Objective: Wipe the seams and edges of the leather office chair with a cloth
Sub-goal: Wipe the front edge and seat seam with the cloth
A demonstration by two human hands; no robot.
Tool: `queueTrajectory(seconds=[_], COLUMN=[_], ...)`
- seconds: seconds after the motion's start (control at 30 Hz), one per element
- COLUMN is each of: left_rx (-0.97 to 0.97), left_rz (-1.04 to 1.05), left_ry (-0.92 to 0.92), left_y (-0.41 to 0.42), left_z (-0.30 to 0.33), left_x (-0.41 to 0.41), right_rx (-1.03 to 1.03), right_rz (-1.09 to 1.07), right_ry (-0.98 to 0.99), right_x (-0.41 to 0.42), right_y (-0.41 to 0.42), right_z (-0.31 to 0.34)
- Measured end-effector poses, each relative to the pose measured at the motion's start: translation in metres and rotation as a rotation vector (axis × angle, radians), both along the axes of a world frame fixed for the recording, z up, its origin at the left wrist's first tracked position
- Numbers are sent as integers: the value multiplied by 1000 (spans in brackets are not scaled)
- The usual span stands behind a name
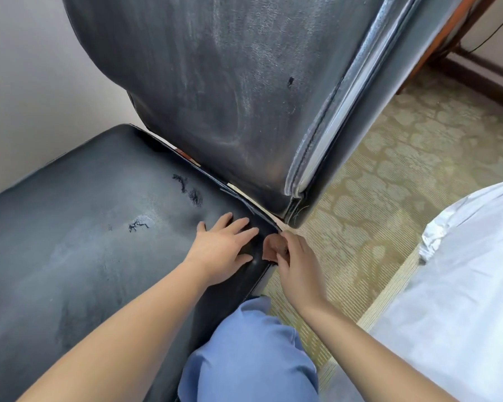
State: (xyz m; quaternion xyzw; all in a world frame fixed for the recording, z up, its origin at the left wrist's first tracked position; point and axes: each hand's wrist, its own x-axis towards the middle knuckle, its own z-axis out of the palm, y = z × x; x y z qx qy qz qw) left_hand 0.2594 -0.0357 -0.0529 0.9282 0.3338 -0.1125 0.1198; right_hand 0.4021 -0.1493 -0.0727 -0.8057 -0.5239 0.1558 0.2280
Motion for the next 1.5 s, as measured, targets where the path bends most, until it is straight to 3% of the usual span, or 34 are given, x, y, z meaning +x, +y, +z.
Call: queueTrajectory(seconds=[0.33,0.6,0.8,1.1,1.5], left_rx=[20,-32,167,217,229], left_rz=[14,80,38,34,41], left_ry=[-16,-170,-322,-395,-394], left_y=[-2,-4,-11,-10,-10], left_z=[-12,-23,-39,-47,-50], left_x=[-5,-9,-14,-13,-13], right_rx=[28,-31,50,102,34], right_rz=[-162,-117,-262,-120,-268], right_ry=[-13,-18,17,-209,-63], right_x=[-2,-1,-10,-13,-15], right_y=[33,8,32,10,52], right_z=[7,7,7,-9,4])
